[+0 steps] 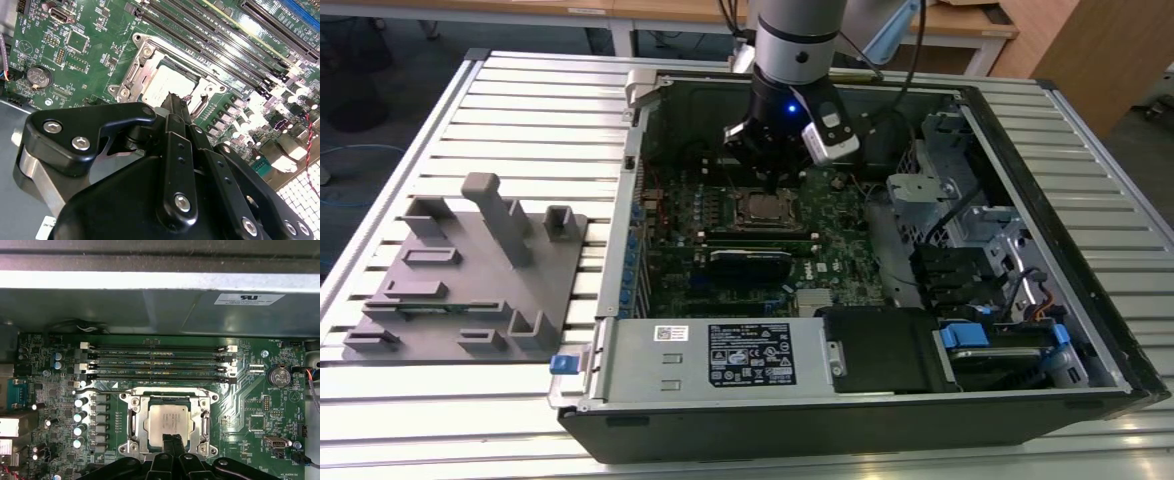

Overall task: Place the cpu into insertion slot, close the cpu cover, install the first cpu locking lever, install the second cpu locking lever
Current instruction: 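Install the first cpu locking lever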

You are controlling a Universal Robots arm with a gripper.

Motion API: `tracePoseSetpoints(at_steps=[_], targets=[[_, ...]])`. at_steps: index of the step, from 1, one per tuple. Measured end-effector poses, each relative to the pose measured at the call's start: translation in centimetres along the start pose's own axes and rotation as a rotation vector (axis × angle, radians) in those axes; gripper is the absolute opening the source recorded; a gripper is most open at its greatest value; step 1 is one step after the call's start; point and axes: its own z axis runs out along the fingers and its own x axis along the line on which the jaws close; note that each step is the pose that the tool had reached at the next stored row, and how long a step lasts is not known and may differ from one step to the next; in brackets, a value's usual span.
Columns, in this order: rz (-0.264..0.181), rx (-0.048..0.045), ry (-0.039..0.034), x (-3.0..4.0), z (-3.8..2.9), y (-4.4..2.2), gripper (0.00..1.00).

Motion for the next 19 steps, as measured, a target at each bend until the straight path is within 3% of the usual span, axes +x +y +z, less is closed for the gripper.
tracePoseSetpoints(at_steps=[19], targets=[[0.000, -0.0002, -0.0001, 0.00, -0.52, 0.01, 0.10]])
